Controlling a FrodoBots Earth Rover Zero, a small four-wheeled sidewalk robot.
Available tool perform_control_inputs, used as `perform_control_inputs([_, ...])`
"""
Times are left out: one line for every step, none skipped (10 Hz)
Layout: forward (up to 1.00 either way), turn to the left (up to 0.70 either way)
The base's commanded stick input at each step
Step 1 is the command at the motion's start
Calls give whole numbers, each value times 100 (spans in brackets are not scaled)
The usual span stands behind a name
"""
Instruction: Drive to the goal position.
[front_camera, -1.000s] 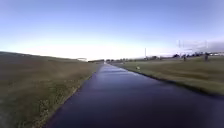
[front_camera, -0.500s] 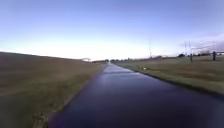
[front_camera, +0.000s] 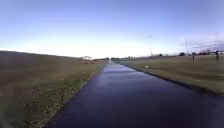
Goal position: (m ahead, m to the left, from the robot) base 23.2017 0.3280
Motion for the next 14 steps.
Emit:
perform_control_inputs([100, 0])
perform_control_inputs([99, 0])
perform_control_inputs([99, 0])
perform_control_inputs([99, 0])
perform_control_inputs([99, 0])
perform_control_inputs([100, 0])
perform_control_inputs([100, 0])
perform_control_inputs([100, 0])
perform_control_inputs([100, 0])
perform_control_inputs([100, 0])
perform_control_inputs([100, 0])
perform_control_inputs([100, 0])
perform_control_inputs([100, 0])
perform_control_inputs([100, 0])
